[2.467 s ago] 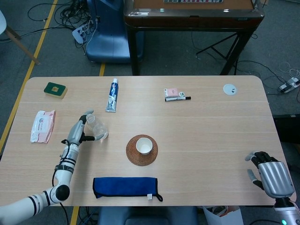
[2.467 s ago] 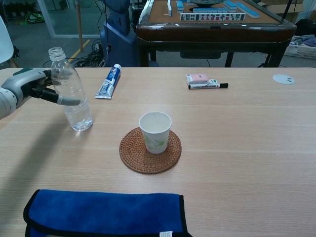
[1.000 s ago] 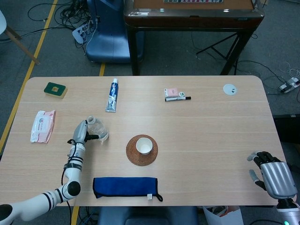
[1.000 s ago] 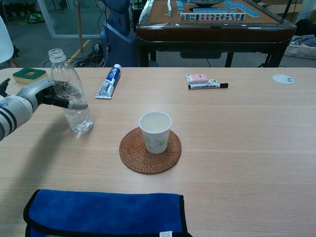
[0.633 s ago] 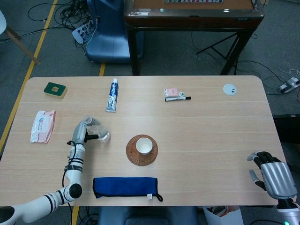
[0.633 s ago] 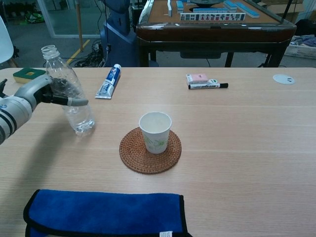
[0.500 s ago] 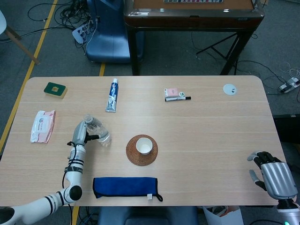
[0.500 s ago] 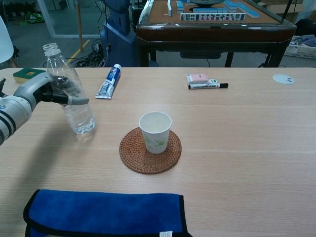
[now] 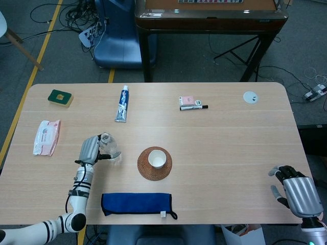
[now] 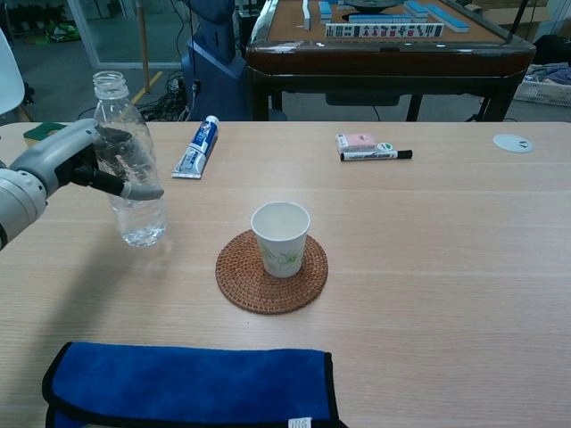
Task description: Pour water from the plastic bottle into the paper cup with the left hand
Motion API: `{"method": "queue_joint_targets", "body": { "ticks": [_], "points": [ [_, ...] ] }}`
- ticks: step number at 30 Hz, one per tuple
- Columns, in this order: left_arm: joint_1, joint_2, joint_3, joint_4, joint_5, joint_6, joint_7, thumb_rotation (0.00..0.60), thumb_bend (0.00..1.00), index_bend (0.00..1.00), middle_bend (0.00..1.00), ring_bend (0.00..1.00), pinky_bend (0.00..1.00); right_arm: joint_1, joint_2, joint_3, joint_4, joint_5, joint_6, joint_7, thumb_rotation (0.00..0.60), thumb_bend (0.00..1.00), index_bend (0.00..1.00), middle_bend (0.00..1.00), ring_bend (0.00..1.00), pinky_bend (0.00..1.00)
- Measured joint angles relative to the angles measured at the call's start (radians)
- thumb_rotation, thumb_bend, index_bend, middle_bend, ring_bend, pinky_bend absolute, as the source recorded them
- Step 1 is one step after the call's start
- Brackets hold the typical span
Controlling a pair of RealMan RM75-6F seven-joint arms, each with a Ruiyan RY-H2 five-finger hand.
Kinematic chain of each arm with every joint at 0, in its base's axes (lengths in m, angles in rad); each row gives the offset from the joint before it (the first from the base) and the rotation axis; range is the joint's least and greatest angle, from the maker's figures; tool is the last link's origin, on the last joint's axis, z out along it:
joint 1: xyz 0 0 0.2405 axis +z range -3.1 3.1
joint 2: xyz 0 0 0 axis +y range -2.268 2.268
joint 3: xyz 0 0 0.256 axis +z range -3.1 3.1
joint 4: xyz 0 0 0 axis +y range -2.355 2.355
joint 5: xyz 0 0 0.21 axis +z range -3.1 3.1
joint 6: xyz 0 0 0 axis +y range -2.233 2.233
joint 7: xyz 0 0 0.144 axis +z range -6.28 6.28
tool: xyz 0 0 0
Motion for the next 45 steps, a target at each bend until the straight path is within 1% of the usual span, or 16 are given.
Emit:
{"method": "queue_joint_targets", "body": {
  "ticks": [4, 10, 14, 17, 21, 26, 31, 37, 45],
  "points": [
    [-0.001, 0.016, 0.027, -0.048, 0.016, 0.035, 0.145, 0.6, 0.06, 0.71, 0.66, 0.48, 0.51, 0.001, 0.0, 0.001, 0.0, 0.004, -0.003, 0.001, 0.6, 0.35, 0.43, 0.35, 0.31, 0.57],
    [-0.009, 0.019, 0.07, -0.081, 0.056, 0.1, 0.358, 0.6, 0.06, 0.71, 0.66, 0.49, 0.51, 0.001, 0.001, 0.0, 0.0, 0.003, -0.003, 0.004, 0.6, 0.35, 0.43, 0.35, 0.31, 0.57],
    [-0.016, 0.012, 0.094, -0.093, 0.089, 0.138, 0.46, 0.6, 0.06, 0.72, 0.67, 0.49, 0.51, 0.0, 0.002, 0.001, -0.001, 0.003, -0.002, 0.005, 0.6, 0.35, 0.43, 0.35, 0.31, 0.57],
    [-0.022, 0.006, 0.105, -0.1, 0.1, 0.148, 0.521, 0.6, 0.06, 0.72, 0.67, 0.49, 0.52, -0.001, 0.004, 0.002, -0.001, 0.003, 0.001, 0.008, 0.6, 0.35, 0.43, 0.35, 0.31, 0.57],
    [-0.035, -0.001, 0.11, -0.115, 0.096, 0.149, 0.615, 0.6, 0.06, 0.72, 0.67, 0.49, 0.52, -0.001, 0.005, 0.002, -0.001, 0.003, 0.002, 0.013, 0.6, 0.35, 0.43, 0.35, 0.31, 0.57],
    [-0.059, -0.021, 0.108, -0.13, 0.069, 0.149, 0.761, 0.6, 0.06, 0.71, 0.67, 0.49, 0.52, -0.001, 0.008, 0.003, -0.001, 0.004, 0.002, 0.018, 0.6, 0.35, 0.43, 0.35, 0.31, 0.57],
    [-0.085, -0.051, 0.096, -0.14, 0.011, 0.147, 0.886, 0.6, 0.06, 0.71, 0.67, 0.49, 0.52, -0.002, 0.012, 0.003, -0.003, 0.002, 0.006, 0.026, 0.6, 0.35, 0.43, 0.35, 0.31, 0.57],
    [-0.115, -0.073, 0.084, -0.148, -0.043, 0.145, 0.992, 0.6, 0.06, 0.72, 0.68, 0.5, 0.52, -0.002, 0.016, 0.003, -0.004, 0.004, 0.005, 0.032, 0.6, 0.35, 0.43, 0.35, 0.31, 0.57],
    [-0.139, -0.099, 0.102, -0.095, -0.056, 0.165, 1.088, 0.6, 0.06, 0.72, 0.69, 0.5, 0.52, -0.003, 0.021, 0.003, -0.007, 0.002, 0.006, 0.041, 0.6, 0.35, 0.43, 0.35, 0.31, 0.57]
  ]
}}
